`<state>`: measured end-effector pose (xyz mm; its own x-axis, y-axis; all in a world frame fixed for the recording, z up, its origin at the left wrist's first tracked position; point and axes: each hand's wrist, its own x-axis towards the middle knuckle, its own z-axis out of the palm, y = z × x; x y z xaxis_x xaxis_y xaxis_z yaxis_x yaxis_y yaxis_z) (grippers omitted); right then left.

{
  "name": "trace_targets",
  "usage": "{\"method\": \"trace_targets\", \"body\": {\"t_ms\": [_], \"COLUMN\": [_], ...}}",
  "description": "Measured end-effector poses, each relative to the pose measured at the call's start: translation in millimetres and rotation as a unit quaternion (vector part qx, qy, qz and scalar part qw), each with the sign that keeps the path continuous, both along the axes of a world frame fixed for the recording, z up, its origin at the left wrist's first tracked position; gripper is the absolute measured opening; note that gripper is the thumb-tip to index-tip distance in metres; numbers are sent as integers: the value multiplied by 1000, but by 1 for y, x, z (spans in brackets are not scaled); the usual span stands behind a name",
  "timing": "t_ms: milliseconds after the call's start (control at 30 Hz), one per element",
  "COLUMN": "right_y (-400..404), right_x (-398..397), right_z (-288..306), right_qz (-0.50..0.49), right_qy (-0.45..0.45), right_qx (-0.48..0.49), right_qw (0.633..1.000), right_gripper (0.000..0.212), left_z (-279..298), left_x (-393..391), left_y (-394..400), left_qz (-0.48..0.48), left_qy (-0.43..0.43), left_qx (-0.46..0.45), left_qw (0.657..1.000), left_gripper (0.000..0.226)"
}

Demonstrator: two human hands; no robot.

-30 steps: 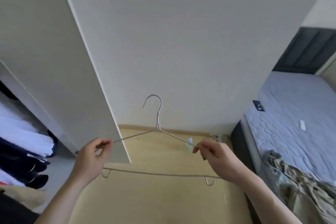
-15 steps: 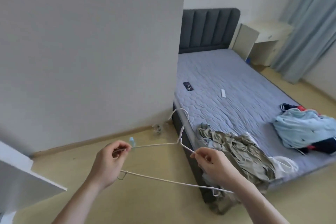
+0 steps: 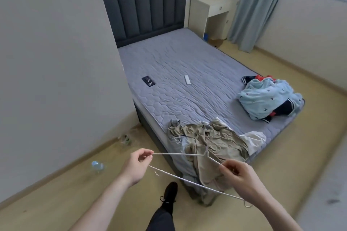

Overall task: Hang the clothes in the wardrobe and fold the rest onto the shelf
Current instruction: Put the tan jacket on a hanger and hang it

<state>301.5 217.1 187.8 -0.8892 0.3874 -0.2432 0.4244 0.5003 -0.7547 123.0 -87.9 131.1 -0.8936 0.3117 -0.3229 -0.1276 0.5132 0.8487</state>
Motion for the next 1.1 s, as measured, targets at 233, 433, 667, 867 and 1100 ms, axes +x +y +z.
{"method": "trace_targets", "body": {"t_ms": [233, 433, 667, 867, 1100], "right_y": [65, 106, 158, 195, 192], "right_x": [-77, -165, -212, -206, -188], "right_z": [-41, -84, -157, -229, -289], "right_qz": [-74, -163, -303, -357, -392], "right_qy": [-90, -130, -160, -179, -169], "right_qx": [-18, -53, -82, -95, -118], "right_qw": [993, 977, 936, 912, 897], "right_gripper": [24, 30, 28, 25, 22], "left_z": [-77, -133, -208, -296, -395], "left_x": [-81, -142, -204, -209, -198], "left_y": [79, 144, 255, 343, 384], "left_qz": [-67, -155, -283, -366, -387], "left_qy": [-129, -187, -198, -208, -243], "left_qx": [-73, -174, -266, -277, -304], "left_qw": [987, 954, 900, 864, 836], "left_gripper": [17, 19, 32, 40, 46]}}
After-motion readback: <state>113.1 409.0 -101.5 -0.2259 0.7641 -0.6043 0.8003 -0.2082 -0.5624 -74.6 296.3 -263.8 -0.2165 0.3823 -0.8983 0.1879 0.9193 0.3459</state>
